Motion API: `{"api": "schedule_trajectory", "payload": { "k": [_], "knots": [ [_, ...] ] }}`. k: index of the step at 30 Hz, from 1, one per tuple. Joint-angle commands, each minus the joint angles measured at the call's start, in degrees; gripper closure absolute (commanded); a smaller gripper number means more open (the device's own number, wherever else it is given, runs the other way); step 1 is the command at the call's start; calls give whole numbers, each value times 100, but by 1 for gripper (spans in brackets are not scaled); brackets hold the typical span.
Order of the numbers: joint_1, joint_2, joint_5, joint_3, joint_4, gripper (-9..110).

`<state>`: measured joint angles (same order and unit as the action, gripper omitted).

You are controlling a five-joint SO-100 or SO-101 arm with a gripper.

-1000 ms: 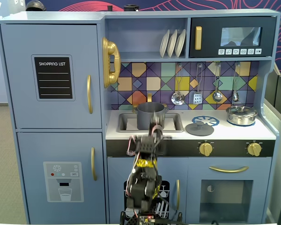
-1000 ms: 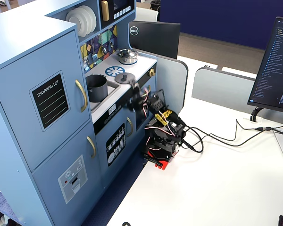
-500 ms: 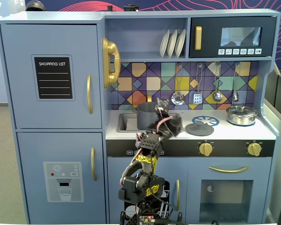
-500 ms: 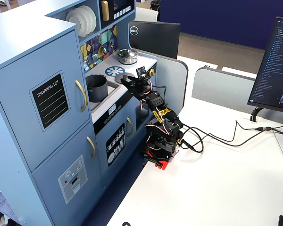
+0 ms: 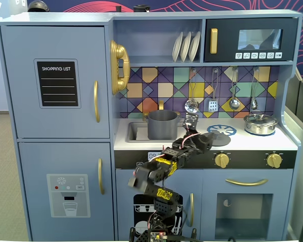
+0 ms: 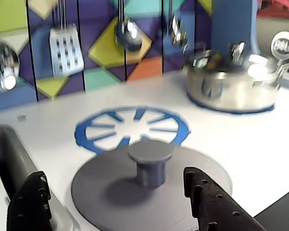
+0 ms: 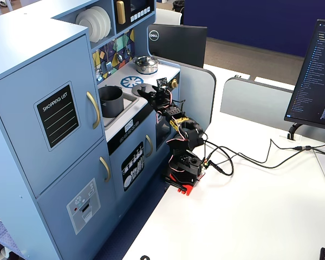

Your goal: Pick up the lid from the counter and put it on the gray recipient

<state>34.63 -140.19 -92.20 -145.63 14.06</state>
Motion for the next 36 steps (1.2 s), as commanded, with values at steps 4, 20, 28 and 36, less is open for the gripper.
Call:
{"api": "schedule_trajectory", "payload": {
  "k": [4, 20, 28, 36],
  "knots": [
    [229, 1151, 114, 1090, 334, 73],
    [211, 2962, 88, 2320, 756, 75],
    [149, 3762, 70, 2865, 879, 83],
    [-26, 3973, 114, 2918, 958, 102]
  ]
}}
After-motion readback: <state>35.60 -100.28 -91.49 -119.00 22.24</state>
